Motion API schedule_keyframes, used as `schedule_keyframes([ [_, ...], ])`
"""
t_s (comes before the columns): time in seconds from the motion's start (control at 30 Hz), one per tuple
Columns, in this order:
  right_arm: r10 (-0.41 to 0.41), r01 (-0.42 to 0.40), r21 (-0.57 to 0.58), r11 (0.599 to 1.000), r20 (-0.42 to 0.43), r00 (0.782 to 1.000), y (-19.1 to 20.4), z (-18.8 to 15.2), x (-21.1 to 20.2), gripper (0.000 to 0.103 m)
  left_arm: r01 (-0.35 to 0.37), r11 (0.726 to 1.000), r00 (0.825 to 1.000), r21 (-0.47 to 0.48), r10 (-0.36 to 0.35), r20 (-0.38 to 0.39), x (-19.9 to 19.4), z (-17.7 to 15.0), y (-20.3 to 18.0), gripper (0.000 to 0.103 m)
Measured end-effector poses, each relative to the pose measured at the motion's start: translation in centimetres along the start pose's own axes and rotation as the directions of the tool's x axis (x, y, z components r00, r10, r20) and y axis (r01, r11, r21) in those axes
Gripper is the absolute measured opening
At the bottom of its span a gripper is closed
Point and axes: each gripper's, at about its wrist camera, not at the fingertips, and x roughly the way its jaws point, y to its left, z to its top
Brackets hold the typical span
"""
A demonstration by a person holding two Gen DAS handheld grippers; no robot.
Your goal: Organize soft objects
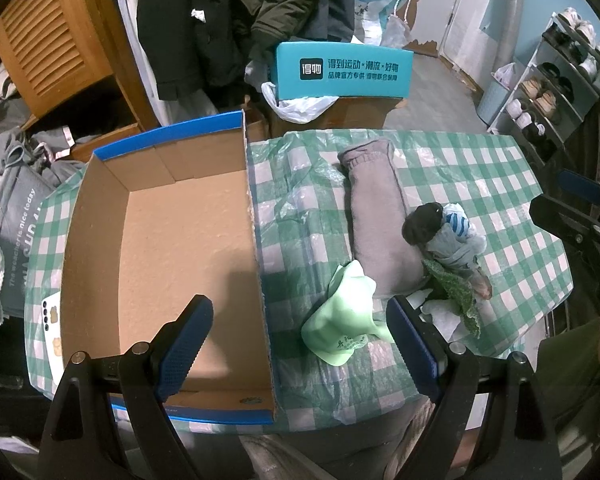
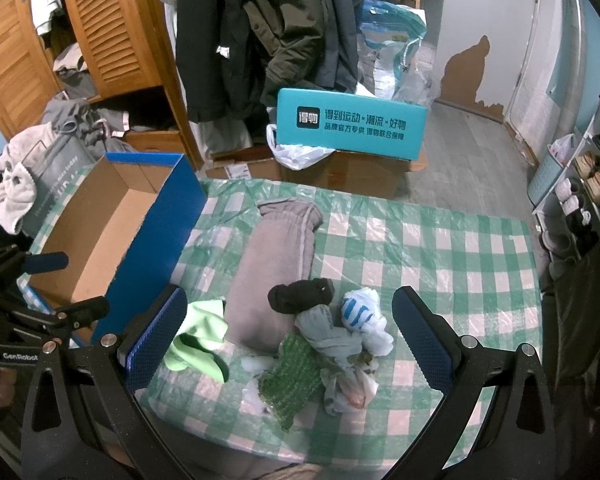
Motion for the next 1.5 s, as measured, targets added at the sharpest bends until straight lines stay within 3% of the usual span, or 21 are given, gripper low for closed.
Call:
schedule_keyframes([
  [0.8, -0.017, 0.017, 0.015, 1.000, -0.030, 0.999, -1.7, -1.0, 0.4, 0.101, -0.014, 0.999, 0.999, 0.043, 0.016, -0.043, 1.5, 0.3, -2.2, 0.089],
  [1.5, -0.035, 0.054, 0.105, 0.993, -0.176, 0.984, -6.5, -3.1, 4.4, 0.101, -0.007, 0.994, 0.985, 0.110, 0.026, -0.170, 6.6, 0.0, -6.8, 0.089],
])
